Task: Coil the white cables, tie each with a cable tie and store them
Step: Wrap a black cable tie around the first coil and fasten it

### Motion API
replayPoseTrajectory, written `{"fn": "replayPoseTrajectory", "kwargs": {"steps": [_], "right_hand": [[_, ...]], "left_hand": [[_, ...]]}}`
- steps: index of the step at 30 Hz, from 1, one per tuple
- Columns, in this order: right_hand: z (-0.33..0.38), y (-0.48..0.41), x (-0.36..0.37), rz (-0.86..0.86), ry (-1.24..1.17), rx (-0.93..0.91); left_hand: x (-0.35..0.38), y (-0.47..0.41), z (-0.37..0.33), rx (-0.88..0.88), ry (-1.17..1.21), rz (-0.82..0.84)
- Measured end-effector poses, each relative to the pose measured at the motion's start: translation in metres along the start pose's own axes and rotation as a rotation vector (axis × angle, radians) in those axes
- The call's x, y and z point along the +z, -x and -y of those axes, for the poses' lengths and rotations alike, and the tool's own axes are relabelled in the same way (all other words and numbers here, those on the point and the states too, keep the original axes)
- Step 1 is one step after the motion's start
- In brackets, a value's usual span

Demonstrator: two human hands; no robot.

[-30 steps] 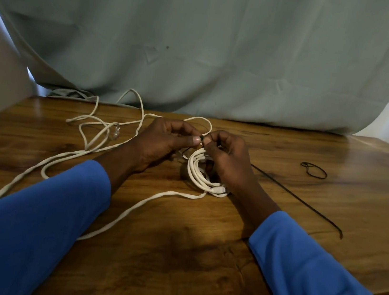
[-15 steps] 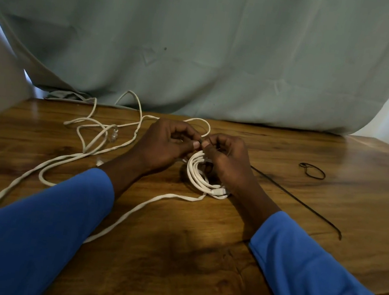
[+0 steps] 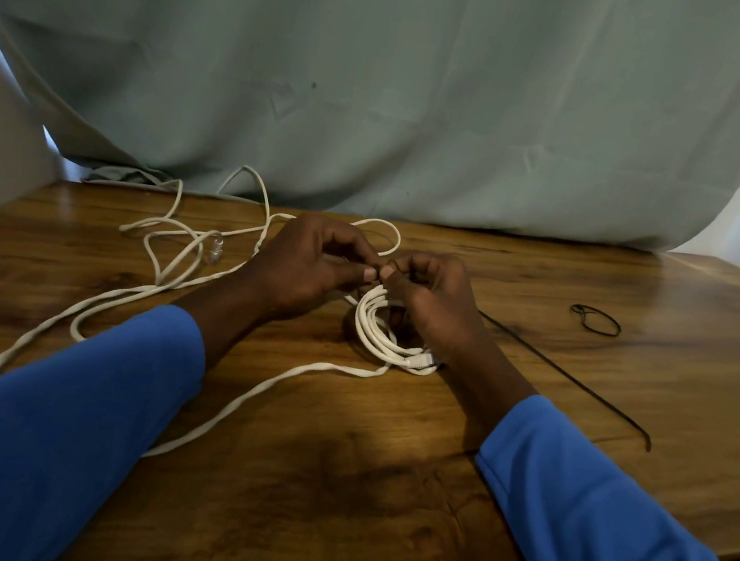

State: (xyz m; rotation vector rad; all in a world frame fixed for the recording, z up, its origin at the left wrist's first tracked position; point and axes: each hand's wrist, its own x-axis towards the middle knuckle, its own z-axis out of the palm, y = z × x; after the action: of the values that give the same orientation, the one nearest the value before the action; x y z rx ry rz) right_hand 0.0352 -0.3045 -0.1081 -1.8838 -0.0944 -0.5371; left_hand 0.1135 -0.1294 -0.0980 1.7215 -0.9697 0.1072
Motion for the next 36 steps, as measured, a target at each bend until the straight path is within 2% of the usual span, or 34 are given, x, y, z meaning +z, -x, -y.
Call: {"fn": "replayPoseTrajectory", "kwargs": {"steps": [8,14,18,23,30,36], "right_hand": [[-0.001,0.000,0.000,-0.043,0.014,0.005],[-0.001,0.000,0.000,-0.047,0.008,0.015],[0.000,0.001,0.001,-0.045,-0.012,0.038],[0.001,0.001,0.000,-0.031,-0.004,0.046],[0.000,0.000,-0.001,-0.040,-0.009,0.033],[-0.007,-0.004,0.001,-0.074,0.074,-0.043]], "left_hand": [[0.001,0.002,0.001,-0.268,0.382,0.044],[0.004,0.001,0.002,-0.328,0.408,0.017],[0.006,0.002,0.003,-0.283,0.334,-0.026],[0.009,0.002,-0.002,-0.273,0.349,-0.048],[0.007,0.001,-0.005,-0.387,0.471,-0.011],[0.009,0.002,-0.016,-0.425,0.504,-0.096]]}}
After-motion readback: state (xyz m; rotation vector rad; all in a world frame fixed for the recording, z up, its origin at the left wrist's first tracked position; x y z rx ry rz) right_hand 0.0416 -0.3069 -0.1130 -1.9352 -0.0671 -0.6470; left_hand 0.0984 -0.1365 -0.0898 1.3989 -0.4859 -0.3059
